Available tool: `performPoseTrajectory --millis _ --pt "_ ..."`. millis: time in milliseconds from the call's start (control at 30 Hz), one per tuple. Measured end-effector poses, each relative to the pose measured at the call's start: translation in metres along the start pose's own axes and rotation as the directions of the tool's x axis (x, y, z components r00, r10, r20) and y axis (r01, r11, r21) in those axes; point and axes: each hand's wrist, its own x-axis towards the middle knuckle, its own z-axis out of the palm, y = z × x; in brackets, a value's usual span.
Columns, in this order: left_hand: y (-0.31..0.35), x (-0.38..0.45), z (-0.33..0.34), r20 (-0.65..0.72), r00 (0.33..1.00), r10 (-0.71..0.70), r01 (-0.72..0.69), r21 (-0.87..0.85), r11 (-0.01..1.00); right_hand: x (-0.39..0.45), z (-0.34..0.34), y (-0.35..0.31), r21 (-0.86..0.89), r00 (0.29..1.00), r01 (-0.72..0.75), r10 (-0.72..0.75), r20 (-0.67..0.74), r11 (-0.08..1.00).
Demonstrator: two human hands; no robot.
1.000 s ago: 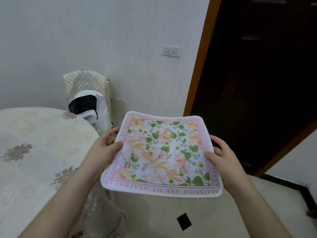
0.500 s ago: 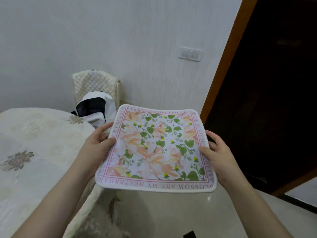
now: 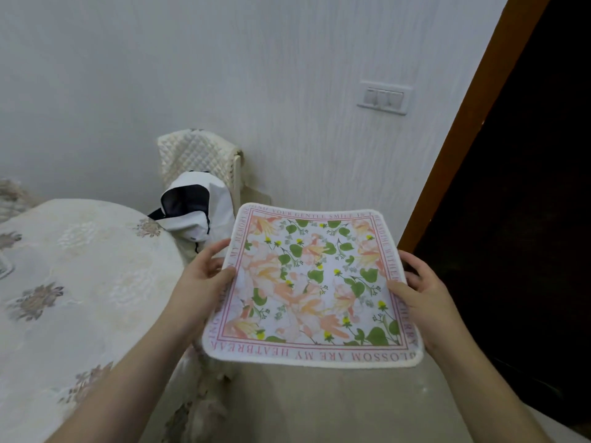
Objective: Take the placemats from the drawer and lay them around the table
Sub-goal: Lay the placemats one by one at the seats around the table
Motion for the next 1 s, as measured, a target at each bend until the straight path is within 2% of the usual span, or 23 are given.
performPoseTrajectory --millis 167,333,633,767,1000 --pt "-0.003 0.018 0.016 -0.083 0.997 0.003 -0.002 0.014 1.0 0.046 -0.004 -0.007 -0.005 0.998 -0.015 0.015 0.067 1.0" --pt "-0.008 0.038 0.005 -0.195 0.98 -0.046 0.047 0.0 0.999 0.084 0.023 -0.013 0.011 0.988 -0.028 0.026 0.155 1.0" --pt "-0.016 0.107 -0.049 -0.288 0.953 -0.092 0.086 -0.037 0.996 0.159 0.111 -0.034 -0.064 0.968 0.009 0.007 0.251 0.998" --pt "-0.015 0.14 -0.084 -0.317 0.941 -0.118 0.077 -0.137 0.988 0.188 0.16 -0.048 -0.073 0.951 0.038 -0.014 0.307 0.997" --pt "-0.011 0.184 -0.132 -0.36 0.927 -0.109 0.075 -0.105 0.992 0.225 0.226 -0.062 -0.075 0.934 0.059 -0.028 0.357 0.995"
